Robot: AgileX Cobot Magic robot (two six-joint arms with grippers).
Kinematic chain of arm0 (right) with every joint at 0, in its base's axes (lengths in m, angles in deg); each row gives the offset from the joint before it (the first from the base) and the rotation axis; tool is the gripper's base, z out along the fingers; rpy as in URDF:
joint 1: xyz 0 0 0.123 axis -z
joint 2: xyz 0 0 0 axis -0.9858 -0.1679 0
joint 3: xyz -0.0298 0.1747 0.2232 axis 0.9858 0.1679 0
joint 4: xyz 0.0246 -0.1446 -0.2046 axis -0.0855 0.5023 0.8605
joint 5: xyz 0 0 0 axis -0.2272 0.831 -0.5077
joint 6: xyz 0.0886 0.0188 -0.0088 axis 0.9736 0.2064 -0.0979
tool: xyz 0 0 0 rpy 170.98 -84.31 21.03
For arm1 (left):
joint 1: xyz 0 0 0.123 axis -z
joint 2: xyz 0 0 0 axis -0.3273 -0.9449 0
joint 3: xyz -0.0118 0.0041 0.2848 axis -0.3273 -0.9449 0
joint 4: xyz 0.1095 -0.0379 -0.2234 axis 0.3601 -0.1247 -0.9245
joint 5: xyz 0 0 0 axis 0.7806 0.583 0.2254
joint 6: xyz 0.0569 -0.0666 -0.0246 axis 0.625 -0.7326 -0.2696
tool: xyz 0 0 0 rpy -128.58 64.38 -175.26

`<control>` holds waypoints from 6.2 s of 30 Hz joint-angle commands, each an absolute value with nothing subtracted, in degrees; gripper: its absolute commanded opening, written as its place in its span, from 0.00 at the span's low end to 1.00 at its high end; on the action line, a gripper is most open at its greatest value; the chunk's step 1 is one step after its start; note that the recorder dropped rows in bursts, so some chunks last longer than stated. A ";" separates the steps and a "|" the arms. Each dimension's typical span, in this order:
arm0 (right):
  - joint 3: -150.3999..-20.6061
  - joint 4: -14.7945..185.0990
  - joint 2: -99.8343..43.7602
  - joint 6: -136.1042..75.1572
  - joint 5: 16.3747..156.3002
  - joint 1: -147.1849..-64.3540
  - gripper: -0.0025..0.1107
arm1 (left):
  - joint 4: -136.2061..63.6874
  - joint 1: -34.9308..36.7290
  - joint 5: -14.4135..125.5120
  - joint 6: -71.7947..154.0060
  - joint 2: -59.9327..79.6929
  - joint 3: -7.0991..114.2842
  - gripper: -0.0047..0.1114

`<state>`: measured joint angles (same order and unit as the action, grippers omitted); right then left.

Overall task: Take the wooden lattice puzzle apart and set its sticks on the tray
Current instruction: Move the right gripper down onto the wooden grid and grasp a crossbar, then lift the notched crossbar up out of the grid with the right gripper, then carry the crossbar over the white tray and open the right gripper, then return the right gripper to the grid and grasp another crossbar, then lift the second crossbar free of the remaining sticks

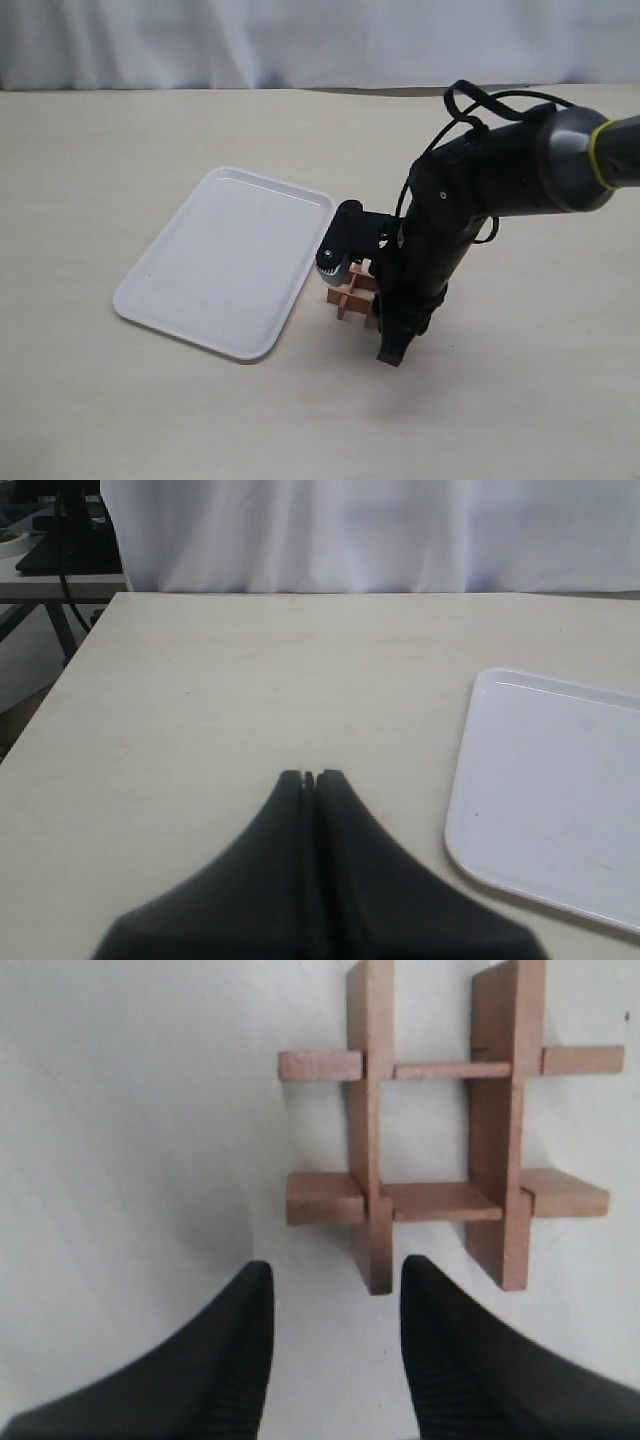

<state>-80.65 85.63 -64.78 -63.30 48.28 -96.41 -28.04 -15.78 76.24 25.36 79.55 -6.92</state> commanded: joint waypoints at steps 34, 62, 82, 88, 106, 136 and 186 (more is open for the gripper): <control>-83.32 89.02 -54.30 -61.73 44.24 -96.42 0.06 | -27.93 -15.35 75.87 25.42 79.69 -7.10 0.04; -96.86 85.15 -69.85 -51.74 58.52 -113.61 0.06 | -27.93 -15.35 75.87 25.42 79.69 -7.10 0.04; -102.64 118.01 -78.08 -25.08 48.16 -121.45 0.60 | -27.93 -15.35 75.87 25.42 79.69 -7.10 0.04; -102.64 118.20 -72.03 -30.98 39.89 -123.35 0.64 | -27.93 -15.35 75.87 25.42 79.69 -7.10 0.04; -91.05 84.04 -58.82 -54.05 38.56 -88.19 0.64 | -27.93 -15.35 75.87 25.42 79.69 -7.10 0.04; -80.88 80.41 -64.13 -69.24 50.27 -91.83 0.48 | -27.93 -15.35 75.87 25.42 79.69 -7.10 0.04; -82.41 84.34 -61.84 -66.17 48.99 -91.83 0.06 | -27.93 -15.35 75.87 25.42 79.69 -7.10 0.04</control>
<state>-81.88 84.35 -63.69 -65.67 50.18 -91.82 -28.04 -15.78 76.24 25.36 79.55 -6.92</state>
